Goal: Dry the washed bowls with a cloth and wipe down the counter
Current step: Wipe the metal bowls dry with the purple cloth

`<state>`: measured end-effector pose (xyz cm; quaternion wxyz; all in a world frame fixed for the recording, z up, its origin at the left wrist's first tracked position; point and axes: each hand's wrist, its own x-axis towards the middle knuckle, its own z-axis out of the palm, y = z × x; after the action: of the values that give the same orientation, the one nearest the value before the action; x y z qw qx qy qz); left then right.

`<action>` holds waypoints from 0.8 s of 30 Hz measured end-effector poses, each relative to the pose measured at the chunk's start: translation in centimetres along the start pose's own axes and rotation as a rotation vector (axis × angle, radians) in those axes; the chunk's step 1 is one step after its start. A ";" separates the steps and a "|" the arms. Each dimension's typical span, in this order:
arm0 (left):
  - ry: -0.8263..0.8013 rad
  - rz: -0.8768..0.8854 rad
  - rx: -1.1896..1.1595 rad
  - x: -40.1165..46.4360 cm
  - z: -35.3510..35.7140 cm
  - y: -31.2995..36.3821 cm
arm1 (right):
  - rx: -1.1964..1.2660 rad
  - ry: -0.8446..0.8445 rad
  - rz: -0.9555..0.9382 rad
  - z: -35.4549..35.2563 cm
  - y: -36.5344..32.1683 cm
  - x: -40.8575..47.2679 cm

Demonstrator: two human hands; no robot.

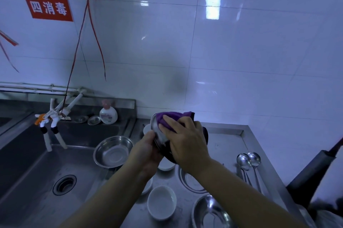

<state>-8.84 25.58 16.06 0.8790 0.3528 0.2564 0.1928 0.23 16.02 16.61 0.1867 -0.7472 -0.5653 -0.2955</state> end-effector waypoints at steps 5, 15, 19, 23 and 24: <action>-0.002 -0.031 -0.063 0.1 0.1 0.7 | -0.043 0.028 -0.102 0.7 0.2 -1.1; 0.066 -0.058 -0.245 0.4 0.4 1.5 | 0.033 0.224 -0.199 2.0 2.8 -5.2; 0.122 -0.057 -0.344 0.8 0.5 1.7 | 0.117 0.286 -0.161 1.7 4.0 -4.9; 0.166 -0.067 -0.389 1.1 0.5 1.6 | 0.148 0.348 -0.084 2.1 2.6 -4.2; 0.173 -0.070 -0.397 1.2 0.5 1.5 | 0.132 0.345 -0.088 2.2 2.2 -4.1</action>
<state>-7.84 26.99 17.08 0.9121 0.1457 0.3000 0.2383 2.09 13.74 12.37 0.3163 -0.6459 -0.5752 -0.3897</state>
